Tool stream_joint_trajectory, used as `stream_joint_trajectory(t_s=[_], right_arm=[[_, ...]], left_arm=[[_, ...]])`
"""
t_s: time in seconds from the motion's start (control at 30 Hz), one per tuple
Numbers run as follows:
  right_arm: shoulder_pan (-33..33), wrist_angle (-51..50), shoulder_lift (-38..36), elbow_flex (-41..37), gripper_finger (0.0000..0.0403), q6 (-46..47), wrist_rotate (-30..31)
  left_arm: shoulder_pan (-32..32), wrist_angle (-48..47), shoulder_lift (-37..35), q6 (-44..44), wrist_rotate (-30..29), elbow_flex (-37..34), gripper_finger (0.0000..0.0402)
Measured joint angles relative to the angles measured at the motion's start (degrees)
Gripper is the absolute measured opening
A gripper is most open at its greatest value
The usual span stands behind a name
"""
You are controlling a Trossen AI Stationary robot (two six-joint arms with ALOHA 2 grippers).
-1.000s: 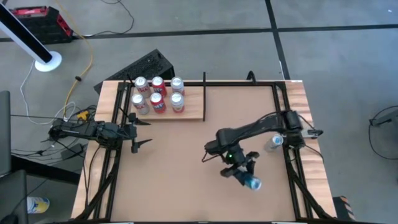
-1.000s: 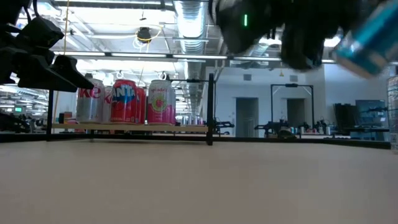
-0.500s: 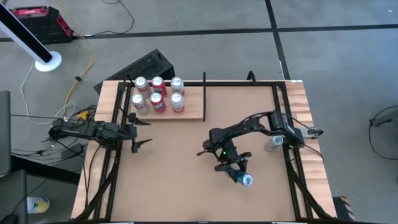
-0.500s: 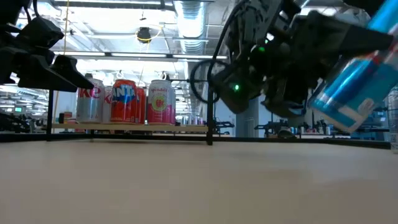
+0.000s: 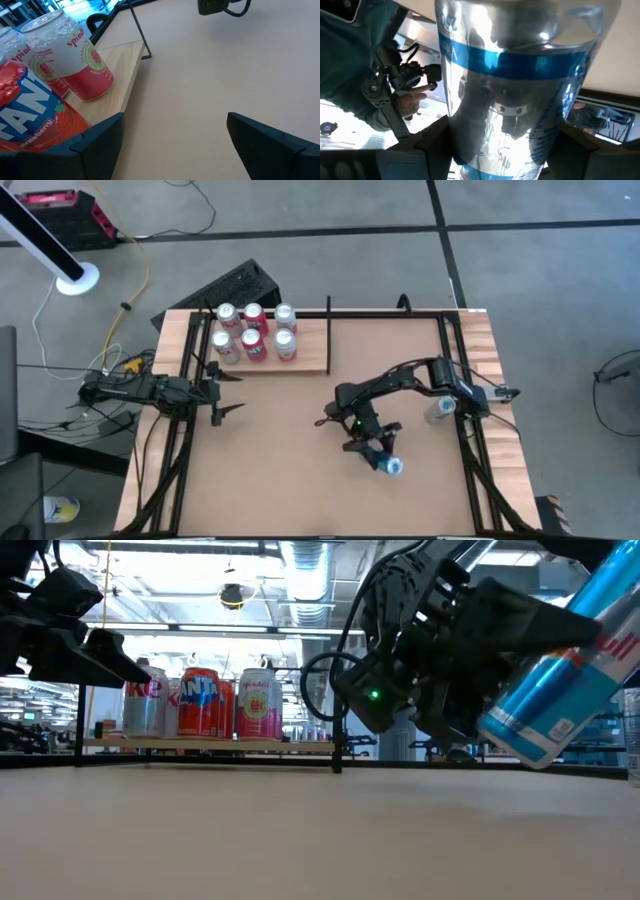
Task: Place canned beverage on shelf
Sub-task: Put the bottom blue soda can on the shelf
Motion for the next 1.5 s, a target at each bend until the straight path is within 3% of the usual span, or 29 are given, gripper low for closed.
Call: stream_joint_trajectory(t_s=[0.3,0.57,1.0,1.17,1.27,1.4,1.5], right_arm=[[0.00,0.34,0.00,-0.02,0.0296,0.79,5.56],[0.00,0.47,-0.09,0.00,0.0324,1.33,5.58],[-0.01,1.27,-0.09,0.00,0.0326,1.20,6.95],[-0.39,-1.04,-3.31,2.89,0.0323,4.48,19.55],[1.37,0.09,-9.67,6.45,0.0317,18.49,27.43],[15.98,17.44,-19.25,8.06,0.0303,41.61,41.90],[27.94,35.24,-20.82,6.76,0.0279,54.01,51.05]], left_arm=[[0.02,0.00,-0.02,0.00,0.00,0.00,0.0336],[0.02,0.00,0.00,-0.02,0.00,0.00,0.0336],[0.00,-0.02,-0.01,0.00,0.00,0.00,0.0336],[0.02,-0.02,0.00,-0.02,0.00,0.00,0.0336],[0.00,-0.02,-0.02,-0.02,0.00,0.00,0.0336],[0.01,-0.02,-0.02,0.00,0.00,0.00,0.0336],[0.00,-0.02,-0.02,0.00,0.00,0.00,0.0336]])
